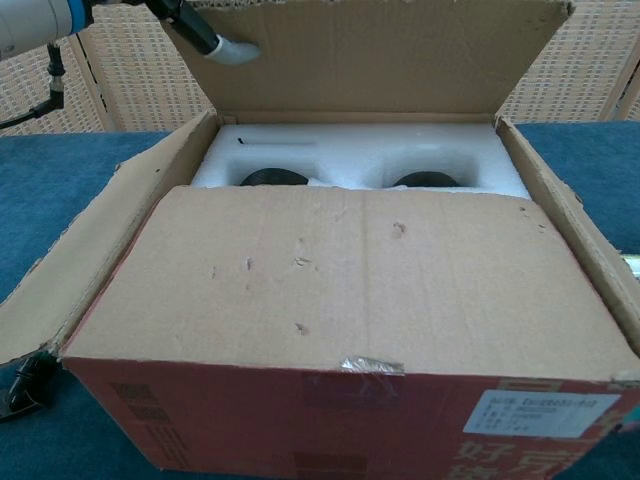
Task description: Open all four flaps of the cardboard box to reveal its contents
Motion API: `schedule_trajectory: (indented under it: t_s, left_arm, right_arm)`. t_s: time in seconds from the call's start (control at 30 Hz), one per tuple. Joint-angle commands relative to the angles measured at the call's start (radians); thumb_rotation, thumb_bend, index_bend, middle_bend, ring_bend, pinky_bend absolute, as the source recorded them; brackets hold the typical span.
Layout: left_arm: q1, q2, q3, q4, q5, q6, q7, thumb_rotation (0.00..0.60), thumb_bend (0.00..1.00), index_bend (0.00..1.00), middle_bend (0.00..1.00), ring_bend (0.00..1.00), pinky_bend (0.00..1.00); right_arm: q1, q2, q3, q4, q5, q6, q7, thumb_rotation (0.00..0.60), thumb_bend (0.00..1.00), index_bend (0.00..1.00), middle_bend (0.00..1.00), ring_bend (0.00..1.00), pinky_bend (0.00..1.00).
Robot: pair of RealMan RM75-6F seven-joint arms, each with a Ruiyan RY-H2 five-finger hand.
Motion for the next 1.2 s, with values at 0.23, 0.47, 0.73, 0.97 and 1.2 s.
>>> schedule_trajectory:
  t_s: [0.23, 0.47, 0.73, 0.97, 1.2]
  left_arm:
    - [-0.068, -0.04, -0.048, 0.131, -0.049, -0.036, 0.039, 0.496, 0.29, 0.0, 0.0, 0.0, 0.0]
    - [-0.122, -0.09, -0.065, 0.26, -0.089, -0.068, 0.07, 0.496, 0.29, 0.0, 0.0, 0.0, 0.0]
    - [-0.157, -0.138, -0.073, 0.372, -0.162, -0.098, 0.1, 0.496, 0.29, 0.0, 0.0, 0.0, 0.0]
    - [-0.153, -0.129, -0.069, 0.378, -0.211, -0.113, 0.11, 0.497, 0.28, 0.0, 0.0, 0.0, 0.0]
    - [-0.116, -0.056, -0.105, 0.249, -0.283, -0.16, 0.001, 0.492, 0.24, 0.07, 0.0, 0.0, 0.0]
  right_arm:
    - [-0.006, 0.014, 0.0, -0.018, -0.002, 0.003, -0.001, 0.6, 0.88, 0.07, 0.05, 0.0, 0.0]
    - [-0.009, 0.021, 0.0, -0.028, 0.001, 0.005, -0.004, 0.6, 0.88, 0.07, 0.05, 0.0, 0.0]
    - [-0.015, 0.03, 0.001, -0.037, 0.003, 0.01, -0.005, 0.6, 0.88, 0.07, 0.05, 0.0, 0.0]
    - [-0.016, 0.033, 0.001, -0.044, 0.004, 0.01, -0.007, 0.6, 0.88, 0.07, 0.05, 0.0, 0.0]
    - [-0.016, 0.035, 0.001, -0.052, 0.0, 0.012, -0.014, 0.6, 0.88, 0.07, 0.05, 0.0, 0.0]
